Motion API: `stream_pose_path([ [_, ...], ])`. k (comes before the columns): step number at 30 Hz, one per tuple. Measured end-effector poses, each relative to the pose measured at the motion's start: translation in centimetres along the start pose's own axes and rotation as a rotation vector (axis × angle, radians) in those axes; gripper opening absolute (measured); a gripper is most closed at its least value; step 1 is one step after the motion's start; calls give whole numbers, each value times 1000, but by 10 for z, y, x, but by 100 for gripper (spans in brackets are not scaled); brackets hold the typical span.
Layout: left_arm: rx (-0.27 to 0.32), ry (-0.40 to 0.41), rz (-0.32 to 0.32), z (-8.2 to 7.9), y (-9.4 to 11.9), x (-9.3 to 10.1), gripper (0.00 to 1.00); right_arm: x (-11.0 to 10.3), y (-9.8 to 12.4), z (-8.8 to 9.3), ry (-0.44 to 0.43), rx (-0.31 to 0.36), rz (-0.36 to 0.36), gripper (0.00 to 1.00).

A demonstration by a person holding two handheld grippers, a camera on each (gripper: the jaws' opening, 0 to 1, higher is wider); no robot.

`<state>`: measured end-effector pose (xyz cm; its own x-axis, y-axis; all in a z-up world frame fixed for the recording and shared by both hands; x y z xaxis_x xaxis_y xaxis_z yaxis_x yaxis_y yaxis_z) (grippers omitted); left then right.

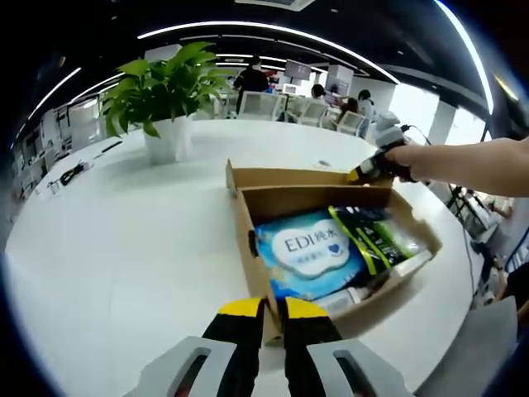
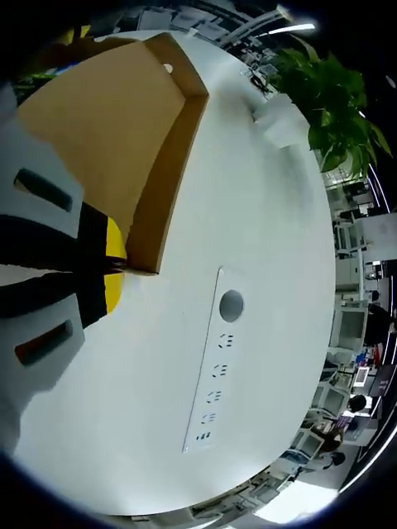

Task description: Operate the shoe box by opening the lid, removing the specified soft item, and placing it in the target area until the item is outside and the box remains undamaged.

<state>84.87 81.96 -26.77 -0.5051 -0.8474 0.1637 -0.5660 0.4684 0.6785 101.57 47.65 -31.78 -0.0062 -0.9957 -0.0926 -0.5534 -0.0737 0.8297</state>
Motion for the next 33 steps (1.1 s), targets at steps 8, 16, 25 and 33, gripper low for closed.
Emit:
stream_pose_path([
  [8,7,-18,4,-1,-3,1,10,2,-3,-8,22,34,4,6],
  [16,-2,-20,10,-2,-7,0,15,0,5,-2,4,28,5,14],
  [25,-16,-26,14,-3,-7,0,18,-3,11,-2,-10,35,3,17],
  [33,-23,-31,15,-5,-1,1,22,-8,24,-1,-9,37,-1,19],
])
Point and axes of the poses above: the point that each gripper's makers call its tool centre point, and the gripper's own axes: y roughly backward along the fingers, x roughly to its right, z roughly out of its underside, the point moved 1 cm from there along y, roughly backward along the fingers, and after that the axes turned 2 degrees about -x, right-handed, at the moved point
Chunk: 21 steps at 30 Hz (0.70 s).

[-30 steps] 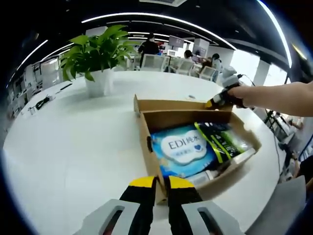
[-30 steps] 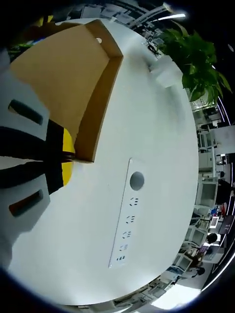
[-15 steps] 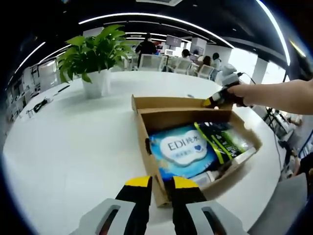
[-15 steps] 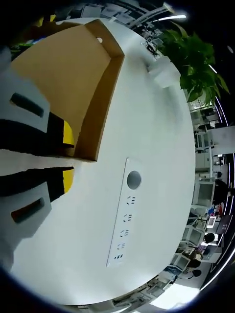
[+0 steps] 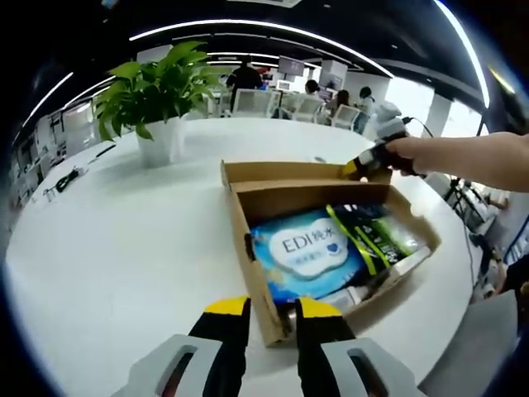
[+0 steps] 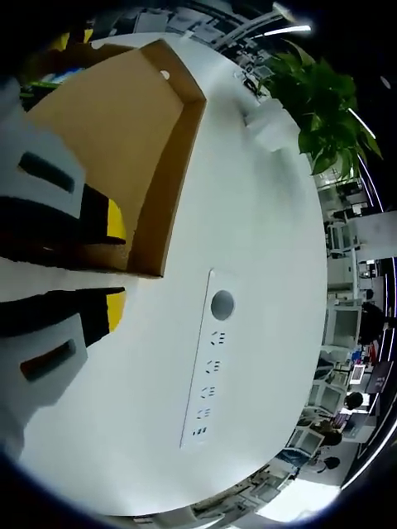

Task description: Operate the shoe box by opening the lid, removing the specified soft item, and placing it in the target area until the item is outside and the box remains undamaged.

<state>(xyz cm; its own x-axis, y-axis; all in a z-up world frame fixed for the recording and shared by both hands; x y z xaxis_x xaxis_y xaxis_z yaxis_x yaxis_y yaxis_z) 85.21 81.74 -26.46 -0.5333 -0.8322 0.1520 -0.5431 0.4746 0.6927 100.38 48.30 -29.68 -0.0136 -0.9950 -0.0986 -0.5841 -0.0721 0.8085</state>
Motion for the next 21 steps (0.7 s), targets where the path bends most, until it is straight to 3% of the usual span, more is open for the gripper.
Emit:
stream_pose_path([
  [10,23,-27,-4,-11,15,6,22,-4,28,-23,-4,56,-17,22],
  [19,42,-45,13,-18,29,16,22,-22,74,-19,-18,113,-44,23],
  [21,44,-48,17,-18,32,19,22,-21,74,-22,-19,122,-51,23],
])
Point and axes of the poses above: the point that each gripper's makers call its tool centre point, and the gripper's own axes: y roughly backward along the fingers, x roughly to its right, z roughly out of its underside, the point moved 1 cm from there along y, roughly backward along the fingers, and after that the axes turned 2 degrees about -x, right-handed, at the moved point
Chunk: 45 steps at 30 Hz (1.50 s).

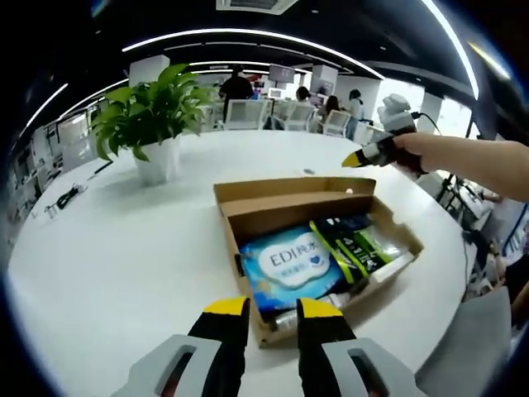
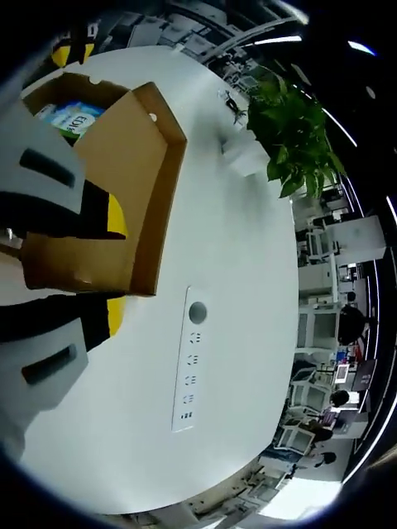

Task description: Operate the shoe box by opening the lid, removing the specified soft item, and placing it in the target area until the item is outside and the box remains undamaged.

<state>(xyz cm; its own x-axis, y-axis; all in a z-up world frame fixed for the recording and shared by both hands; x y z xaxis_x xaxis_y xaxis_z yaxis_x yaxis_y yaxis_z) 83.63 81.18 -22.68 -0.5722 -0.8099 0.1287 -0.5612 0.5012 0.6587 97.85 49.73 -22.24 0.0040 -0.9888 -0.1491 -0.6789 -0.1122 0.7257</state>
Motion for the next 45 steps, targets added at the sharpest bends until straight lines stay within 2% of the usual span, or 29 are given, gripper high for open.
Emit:
stream_pose_path([
  [16,12,-30,45,-6,12,21,22,-19,55,17,5,49,-53,24],
  [22,19,-40,57,-5,18,31,22,-31,63,20,31,53,-119,26],
  [24,20,-42,58,-5,18,33,22,-41,68,19,75,71,-174,28],
  [26,20,-45,59,-5,18,35,22,-45,72,22,86,70,-186,28],
  [33,18,-50,67,-7,15,42,22,-57,88,45,118,72,-233,32],
  [36,19,-51,70,-7,13,47,23,-55,86,49,115,69,-244,34],
  [38,17,-52,72,-7,11,50,23,-52,95,63,114,59,-254,34],
  [45,8,-62,90,-11,0,63,23,-47,105,89,115,30,-277,34],
])
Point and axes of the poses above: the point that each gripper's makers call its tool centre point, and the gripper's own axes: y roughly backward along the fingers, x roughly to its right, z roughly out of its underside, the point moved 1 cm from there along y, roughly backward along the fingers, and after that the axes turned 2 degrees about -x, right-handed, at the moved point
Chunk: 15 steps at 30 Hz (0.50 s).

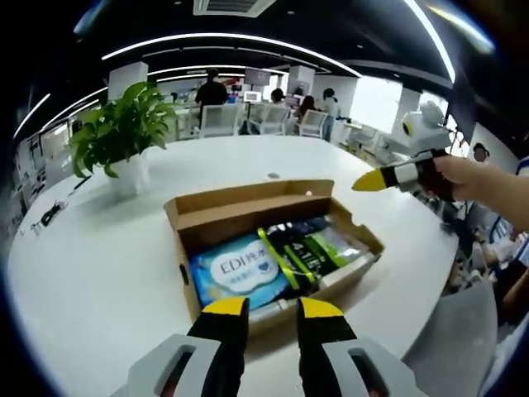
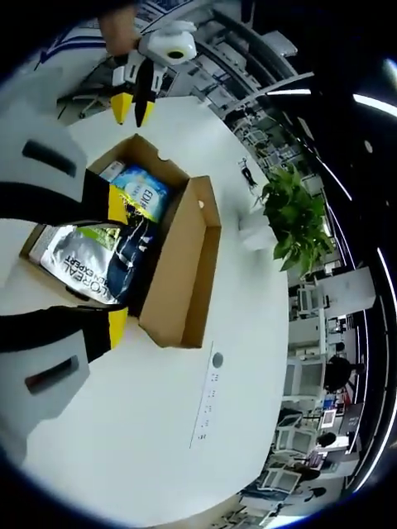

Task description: Operate the shoe box by opening the lid, removing the specified soft item, and placing it in the target area until the item is outside and the box remains undamaged.

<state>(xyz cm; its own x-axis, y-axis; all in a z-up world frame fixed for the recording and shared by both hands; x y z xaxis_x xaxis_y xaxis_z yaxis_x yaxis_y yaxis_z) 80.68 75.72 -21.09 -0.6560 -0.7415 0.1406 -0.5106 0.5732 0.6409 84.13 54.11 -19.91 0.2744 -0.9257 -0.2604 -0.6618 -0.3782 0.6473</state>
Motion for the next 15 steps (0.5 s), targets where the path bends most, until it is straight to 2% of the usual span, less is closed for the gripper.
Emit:
stream_pose_path([
  [3,-4,-7,7,-3,-5,2,23,-3,9,10,11,-14,-20,35],
  [7,-20,-38,18,-6,-13,8,23,-2,9,17,23,-46,-55,36],
  [10,-32,-48,36,-9,-20,11,24,-2,13,25,5,-47,-88,36],
  [14,-49,-63,59,-11,-29,9,24,-1,18,30,25,-54,-112,35],
  [15,-69,-56,68,-8,-32,8,24,-1,19,31,28,-56,-119,35],
])
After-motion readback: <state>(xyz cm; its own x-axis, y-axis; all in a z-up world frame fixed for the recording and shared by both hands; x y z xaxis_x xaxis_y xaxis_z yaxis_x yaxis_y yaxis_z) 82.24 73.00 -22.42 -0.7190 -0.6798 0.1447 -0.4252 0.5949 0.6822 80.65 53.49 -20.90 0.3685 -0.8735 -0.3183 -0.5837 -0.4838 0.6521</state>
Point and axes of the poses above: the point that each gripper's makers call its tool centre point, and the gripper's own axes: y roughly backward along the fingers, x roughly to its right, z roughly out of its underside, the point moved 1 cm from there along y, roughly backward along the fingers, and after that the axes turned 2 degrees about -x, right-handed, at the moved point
